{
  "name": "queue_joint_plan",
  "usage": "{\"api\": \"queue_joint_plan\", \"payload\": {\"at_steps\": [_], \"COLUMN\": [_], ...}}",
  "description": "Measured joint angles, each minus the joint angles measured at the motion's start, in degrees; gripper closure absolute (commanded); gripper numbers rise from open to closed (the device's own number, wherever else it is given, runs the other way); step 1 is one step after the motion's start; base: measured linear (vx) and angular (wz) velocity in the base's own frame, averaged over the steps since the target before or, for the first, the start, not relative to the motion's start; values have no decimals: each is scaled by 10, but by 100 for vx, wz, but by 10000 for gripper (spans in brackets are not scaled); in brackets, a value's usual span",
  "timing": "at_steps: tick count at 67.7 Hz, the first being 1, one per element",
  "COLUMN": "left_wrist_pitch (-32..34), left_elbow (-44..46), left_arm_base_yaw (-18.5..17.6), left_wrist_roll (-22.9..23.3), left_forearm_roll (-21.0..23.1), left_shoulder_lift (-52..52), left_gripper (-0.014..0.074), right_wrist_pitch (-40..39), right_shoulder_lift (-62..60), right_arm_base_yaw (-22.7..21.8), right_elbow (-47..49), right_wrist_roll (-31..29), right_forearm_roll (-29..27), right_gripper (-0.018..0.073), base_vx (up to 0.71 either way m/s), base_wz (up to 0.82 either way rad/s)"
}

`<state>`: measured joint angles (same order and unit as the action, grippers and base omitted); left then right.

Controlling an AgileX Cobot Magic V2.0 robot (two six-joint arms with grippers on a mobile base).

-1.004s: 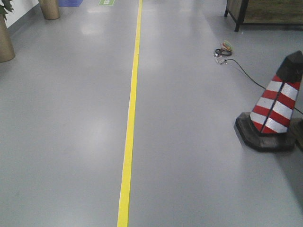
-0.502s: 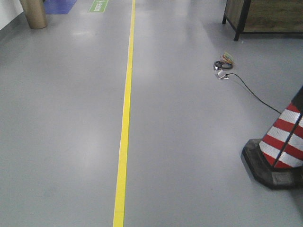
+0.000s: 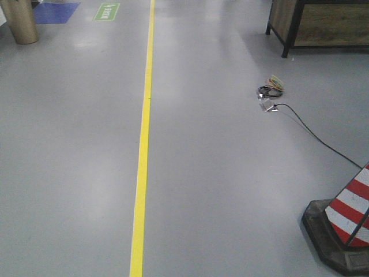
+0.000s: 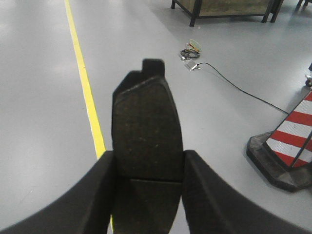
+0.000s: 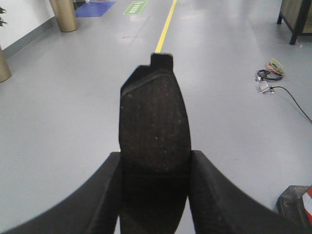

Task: Move and align brake pads A on conveyor
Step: 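Drive forward along the yellow floor line past the striped cones, then turn toward the black belt conveyor and approach it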

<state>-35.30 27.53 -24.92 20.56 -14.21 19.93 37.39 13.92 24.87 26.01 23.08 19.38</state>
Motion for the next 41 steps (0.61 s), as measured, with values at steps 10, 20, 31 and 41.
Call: {"api": "queue_joint_plan", "payload": {"at_steps": [10,20,31,41], "left_wrist_pitch": [0,0,0,0], "left_elbow": [0,0,0,0], "left_arm_base_yaw": [0,0,0,0], "left_wrist_roll": [0,0,0,0], "left_forearm_roll": [0,0,0,0], "left_shoulder_lift": [0,0,0,0], "left_gripper": [602,602,602,602], "right_wrist_pitch": [-1,-1,-1,-1], "right_shoulder_lift": [0,0,0,0], "right_arm_base_yaw": [0,0,0,0], "right_elbow": [0,0,0,0], "right_wrist_roll": [0,0,0,0], "right_forearm_roll": [0,0,0,0], "right_gripper": [564,564,564,564], "base_vx": [40,34,29,25], "base_wz": [-25,-48,-73,-88]}}
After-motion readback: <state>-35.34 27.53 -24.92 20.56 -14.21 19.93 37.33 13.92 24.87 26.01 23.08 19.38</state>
